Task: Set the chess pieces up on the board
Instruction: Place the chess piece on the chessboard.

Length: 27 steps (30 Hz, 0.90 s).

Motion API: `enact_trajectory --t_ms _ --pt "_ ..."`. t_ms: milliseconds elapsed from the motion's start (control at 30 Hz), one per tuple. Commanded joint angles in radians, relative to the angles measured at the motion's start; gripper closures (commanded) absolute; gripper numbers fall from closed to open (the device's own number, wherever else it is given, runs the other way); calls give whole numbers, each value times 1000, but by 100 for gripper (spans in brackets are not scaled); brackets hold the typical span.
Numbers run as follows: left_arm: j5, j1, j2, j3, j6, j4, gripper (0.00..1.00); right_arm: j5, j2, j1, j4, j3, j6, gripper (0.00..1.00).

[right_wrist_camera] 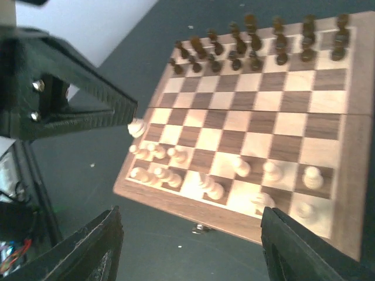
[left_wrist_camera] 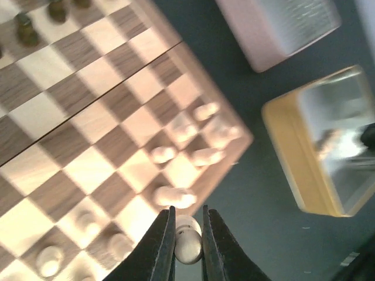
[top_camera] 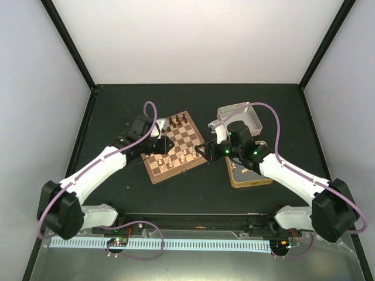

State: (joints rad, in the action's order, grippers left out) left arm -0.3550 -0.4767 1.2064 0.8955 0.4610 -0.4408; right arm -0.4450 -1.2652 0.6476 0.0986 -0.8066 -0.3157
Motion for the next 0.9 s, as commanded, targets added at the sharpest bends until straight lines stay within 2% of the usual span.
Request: enact_trajectory --t_ms 0,233,467,867 --pt "224 -34 94 53 -82 -87 92 173 23 -5 -7 10 -62 34" --pt "319 -74 272 137 -106 -125 91 277 36 -7 5 20 -113 34" --pt "334 -99 380 193 -113 -137 91 306 41 -8 16 29 -124 34" --pt "337 -112 456 202 -114 -174 91 340 27 -12 34 24 -126 34"
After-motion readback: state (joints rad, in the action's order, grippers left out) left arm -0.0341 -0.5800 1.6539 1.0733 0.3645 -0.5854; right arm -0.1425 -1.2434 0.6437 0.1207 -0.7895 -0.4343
